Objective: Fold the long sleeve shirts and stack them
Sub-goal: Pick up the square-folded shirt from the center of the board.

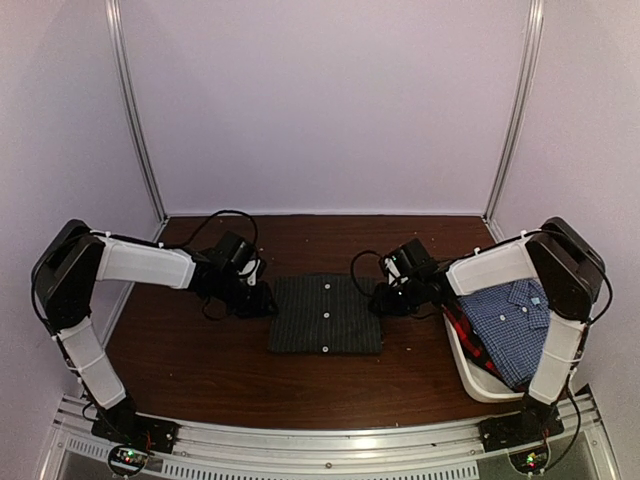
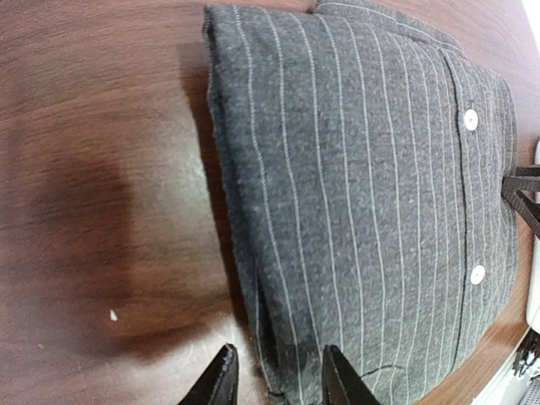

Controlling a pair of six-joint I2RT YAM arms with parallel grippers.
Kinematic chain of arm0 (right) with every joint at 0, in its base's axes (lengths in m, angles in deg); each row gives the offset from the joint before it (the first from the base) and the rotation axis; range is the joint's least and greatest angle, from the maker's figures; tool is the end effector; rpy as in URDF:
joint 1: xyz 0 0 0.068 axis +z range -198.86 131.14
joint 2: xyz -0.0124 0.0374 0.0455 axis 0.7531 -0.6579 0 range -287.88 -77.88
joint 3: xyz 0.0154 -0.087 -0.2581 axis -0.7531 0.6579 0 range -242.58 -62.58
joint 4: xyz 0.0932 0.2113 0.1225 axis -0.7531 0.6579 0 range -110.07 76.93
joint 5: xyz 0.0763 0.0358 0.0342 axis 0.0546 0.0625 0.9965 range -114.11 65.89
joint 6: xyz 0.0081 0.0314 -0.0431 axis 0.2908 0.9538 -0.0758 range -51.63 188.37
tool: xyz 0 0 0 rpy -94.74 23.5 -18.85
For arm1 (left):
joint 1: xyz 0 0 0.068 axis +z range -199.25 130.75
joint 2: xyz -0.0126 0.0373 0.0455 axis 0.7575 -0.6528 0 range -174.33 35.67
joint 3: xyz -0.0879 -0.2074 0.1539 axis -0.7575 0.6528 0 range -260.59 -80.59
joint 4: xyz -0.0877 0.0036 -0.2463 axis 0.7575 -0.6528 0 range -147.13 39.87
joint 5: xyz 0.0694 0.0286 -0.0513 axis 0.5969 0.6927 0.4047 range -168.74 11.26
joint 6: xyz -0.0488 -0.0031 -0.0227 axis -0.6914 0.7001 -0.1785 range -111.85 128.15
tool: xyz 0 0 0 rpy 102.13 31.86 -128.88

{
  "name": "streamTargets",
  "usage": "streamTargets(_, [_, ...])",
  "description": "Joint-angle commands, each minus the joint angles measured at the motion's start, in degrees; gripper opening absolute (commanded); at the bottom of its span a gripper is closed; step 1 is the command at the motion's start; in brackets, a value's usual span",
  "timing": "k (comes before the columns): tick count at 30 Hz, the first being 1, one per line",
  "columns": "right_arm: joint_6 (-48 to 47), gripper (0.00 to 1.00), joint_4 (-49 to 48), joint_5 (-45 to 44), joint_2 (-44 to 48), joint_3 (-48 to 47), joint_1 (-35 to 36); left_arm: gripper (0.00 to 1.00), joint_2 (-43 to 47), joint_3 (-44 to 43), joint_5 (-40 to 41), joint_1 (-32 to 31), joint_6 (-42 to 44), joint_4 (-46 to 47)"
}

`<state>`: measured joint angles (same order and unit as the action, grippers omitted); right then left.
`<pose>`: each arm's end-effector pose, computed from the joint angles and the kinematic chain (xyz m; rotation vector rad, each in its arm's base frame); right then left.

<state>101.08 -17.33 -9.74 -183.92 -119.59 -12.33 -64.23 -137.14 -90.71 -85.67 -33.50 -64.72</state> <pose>0.2888 0.2250 0.1363 -0.2019 2.6148 0.7877 0.2713 -0.2093 0.1568 -0.0428 2.7468 -0.7204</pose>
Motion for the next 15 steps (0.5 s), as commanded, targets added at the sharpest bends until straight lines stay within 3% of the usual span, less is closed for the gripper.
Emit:
streamTargets(1, [-0.65,0.32,-0.14,0.17,-0.70,0.85,-0.08,0.36,-2.18,-2.37,-1.96,0.17,0.87,1.66])
streamTargets(15, [-1.25,0.32,1.30,-1.23,4.47,2.80,-0.14,0.37,-6.60,-4.30,-2.73,0.13,0.10,1.55])
